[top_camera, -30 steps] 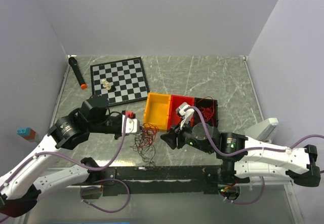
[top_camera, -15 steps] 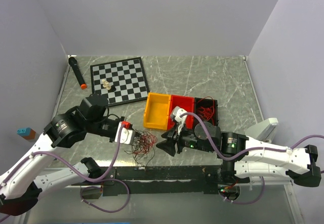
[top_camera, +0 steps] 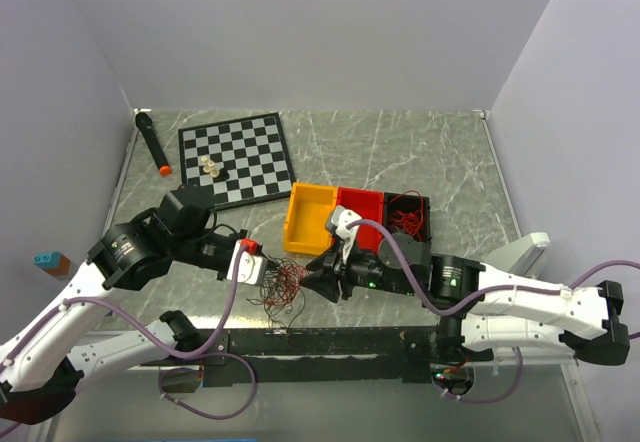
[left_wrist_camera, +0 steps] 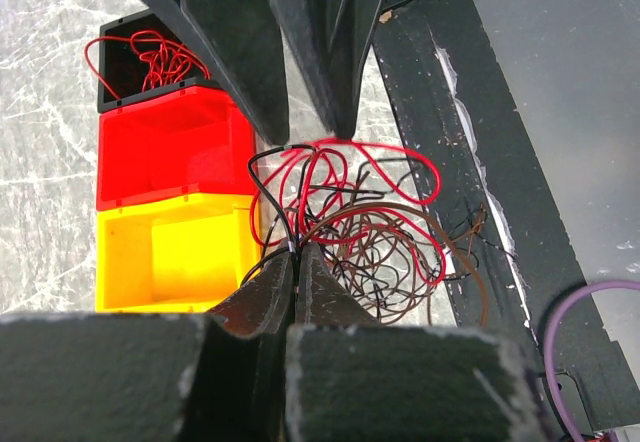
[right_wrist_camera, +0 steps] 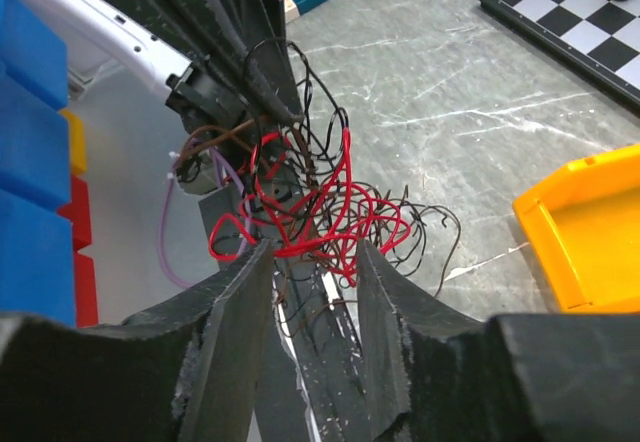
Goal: Untangle the cables
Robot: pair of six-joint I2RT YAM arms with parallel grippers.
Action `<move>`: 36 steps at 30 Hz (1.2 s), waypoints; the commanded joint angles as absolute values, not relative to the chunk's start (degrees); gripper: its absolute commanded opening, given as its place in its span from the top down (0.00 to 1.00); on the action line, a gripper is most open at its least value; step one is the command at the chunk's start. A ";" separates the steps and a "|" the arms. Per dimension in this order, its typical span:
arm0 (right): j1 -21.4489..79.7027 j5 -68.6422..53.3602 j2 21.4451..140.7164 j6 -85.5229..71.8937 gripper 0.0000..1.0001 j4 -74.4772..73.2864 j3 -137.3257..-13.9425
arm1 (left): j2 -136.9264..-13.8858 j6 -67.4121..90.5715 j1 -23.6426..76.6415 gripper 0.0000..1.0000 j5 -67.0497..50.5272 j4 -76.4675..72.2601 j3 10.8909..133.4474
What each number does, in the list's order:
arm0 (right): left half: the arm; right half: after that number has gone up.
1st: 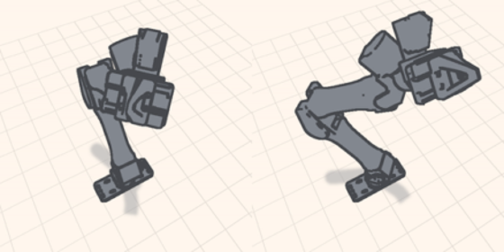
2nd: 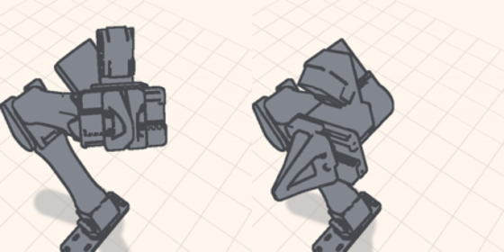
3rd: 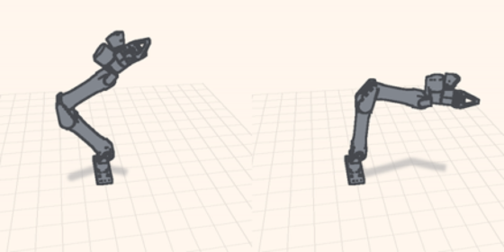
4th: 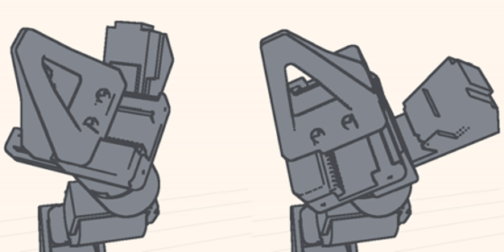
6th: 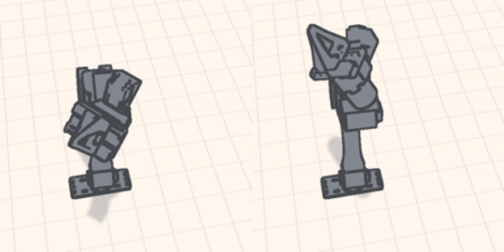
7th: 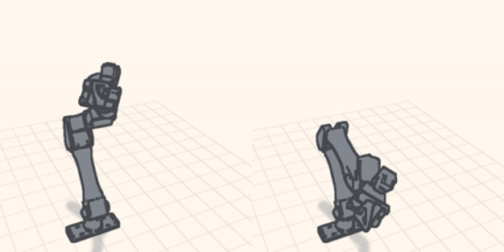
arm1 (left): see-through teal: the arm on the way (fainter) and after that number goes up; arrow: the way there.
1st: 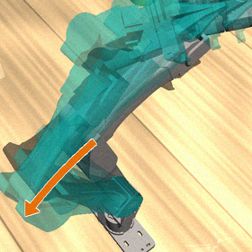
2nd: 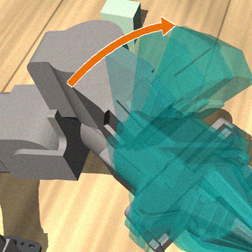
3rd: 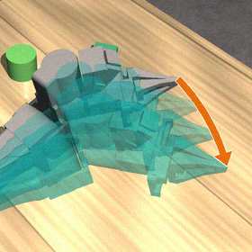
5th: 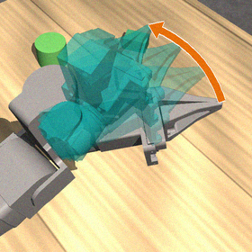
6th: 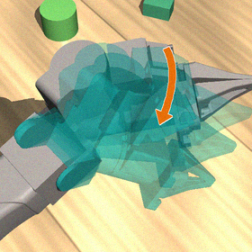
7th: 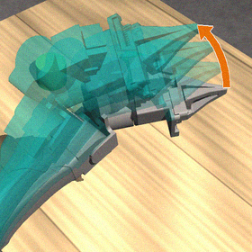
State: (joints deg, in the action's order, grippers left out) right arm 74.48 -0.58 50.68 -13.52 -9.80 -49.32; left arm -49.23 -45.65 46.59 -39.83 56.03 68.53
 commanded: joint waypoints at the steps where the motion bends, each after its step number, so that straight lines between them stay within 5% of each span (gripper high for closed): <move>1: 74.18 -0.09 52.38 -11.43 0.57 -8.17 -52.99 | -48.96 -46.50 46.49 0.99 -42.80 55.90 71.28; 36: 71.37 -4.57 47.37 -10.37 0.52 -8.09 -48.51 | -50.10 -48.87 46.41 0.99 -45.18 58.10 75.32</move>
